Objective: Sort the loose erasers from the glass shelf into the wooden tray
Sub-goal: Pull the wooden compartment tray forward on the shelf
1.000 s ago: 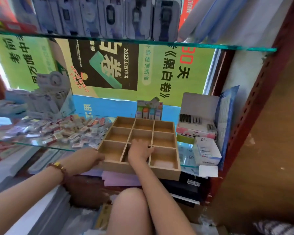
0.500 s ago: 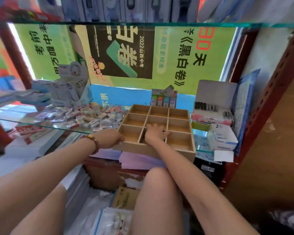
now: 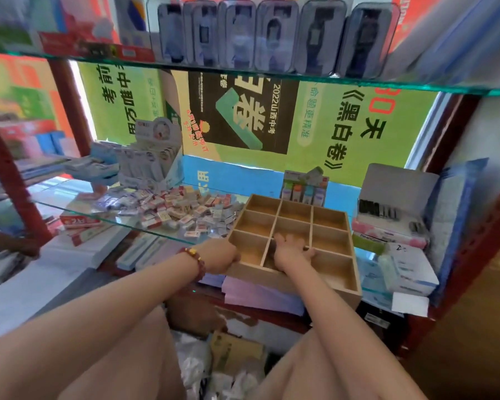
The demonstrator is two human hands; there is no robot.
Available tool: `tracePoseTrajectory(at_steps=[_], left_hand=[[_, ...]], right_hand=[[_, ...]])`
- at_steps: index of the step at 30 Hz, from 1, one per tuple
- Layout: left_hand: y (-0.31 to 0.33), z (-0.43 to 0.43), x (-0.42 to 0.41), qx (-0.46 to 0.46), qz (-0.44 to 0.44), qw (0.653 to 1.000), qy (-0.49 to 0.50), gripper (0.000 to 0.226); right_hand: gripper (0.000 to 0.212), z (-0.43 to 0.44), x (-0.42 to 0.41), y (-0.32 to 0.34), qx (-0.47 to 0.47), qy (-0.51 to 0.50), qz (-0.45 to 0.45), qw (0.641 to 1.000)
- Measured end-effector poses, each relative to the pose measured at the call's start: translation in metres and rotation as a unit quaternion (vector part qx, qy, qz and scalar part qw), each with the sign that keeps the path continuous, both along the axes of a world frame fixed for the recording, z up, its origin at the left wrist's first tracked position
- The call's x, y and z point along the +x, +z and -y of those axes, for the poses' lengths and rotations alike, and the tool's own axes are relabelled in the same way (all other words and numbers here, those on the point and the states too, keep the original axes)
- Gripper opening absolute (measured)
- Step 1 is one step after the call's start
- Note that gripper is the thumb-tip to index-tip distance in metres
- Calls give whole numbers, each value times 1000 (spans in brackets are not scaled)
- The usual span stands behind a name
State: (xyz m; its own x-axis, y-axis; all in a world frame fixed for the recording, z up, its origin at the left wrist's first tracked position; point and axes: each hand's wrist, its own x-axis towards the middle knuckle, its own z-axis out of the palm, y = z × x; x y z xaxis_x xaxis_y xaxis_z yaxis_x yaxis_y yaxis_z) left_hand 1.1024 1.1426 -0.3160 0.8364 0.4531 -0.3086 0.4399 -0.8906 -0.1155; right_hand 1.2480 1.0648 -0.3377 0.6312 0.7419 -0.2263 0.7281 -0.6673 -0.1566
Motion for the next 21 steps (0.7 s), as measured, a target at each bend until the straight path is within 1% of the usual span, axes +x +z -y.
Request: tracePoseTrajectory(at_steps=[1,5,8,9,10,11,12,13,14,15,16,17,18,19,21], left_hand=[[-1,-2,1,-3,-6,1000,-6,25],[3,-15,7,-67,-46,997,-16,42],[15,-22,10,-148,-66,986,-29,40],[21,-25,11,-190,-50,980,-35,37],[26,-31,12,-234,-13,971,-34,34],[32,-39,12,-266,46,963,-22,30],[37,-49,13,-272,119,955,-3,26],[39,-61,14,-246,188,951,18,21],[38,-74,15,-190,246,950,38,17],[34,-85,17,-127,288,948,56,14],[29,-94,18,-86,313,943,72,13],[22,-102,18,-73,321,941,84,12],[14,-107,19,-79,315,941,91,11],[6,-111,19,-93,301,945,92,12],[-8,-116,19,-102,284,950,78,15]], right_hand=[[55,-2,2,-2,-4,0,1,1000],[64,-8,7,-2,-28,-5,-5,1000],[73,-12,5,3,-69,-15,10,997],[75,-12,4,4,-85,-17,26,996],[76,-13,4,4,-98,-12,48,994],[74,-13,4,3,-99,-1,75,992],[69,-13,4,2,-84,15,107,991],[62,-13,5,1,-57,37,139,988],[53,-14,7,-2,-22,62,162,985],[45,-15,10,-4,14,84,170,982],[35,-15,13,-5,49,100,161,981],[27,-16,16,-5,81,106,138,981],[20,-16,19,-3,105,102,107,983],[16,-16,21,-1,109,93,77,987],[14,-15,23,4,79,86,51,992]])
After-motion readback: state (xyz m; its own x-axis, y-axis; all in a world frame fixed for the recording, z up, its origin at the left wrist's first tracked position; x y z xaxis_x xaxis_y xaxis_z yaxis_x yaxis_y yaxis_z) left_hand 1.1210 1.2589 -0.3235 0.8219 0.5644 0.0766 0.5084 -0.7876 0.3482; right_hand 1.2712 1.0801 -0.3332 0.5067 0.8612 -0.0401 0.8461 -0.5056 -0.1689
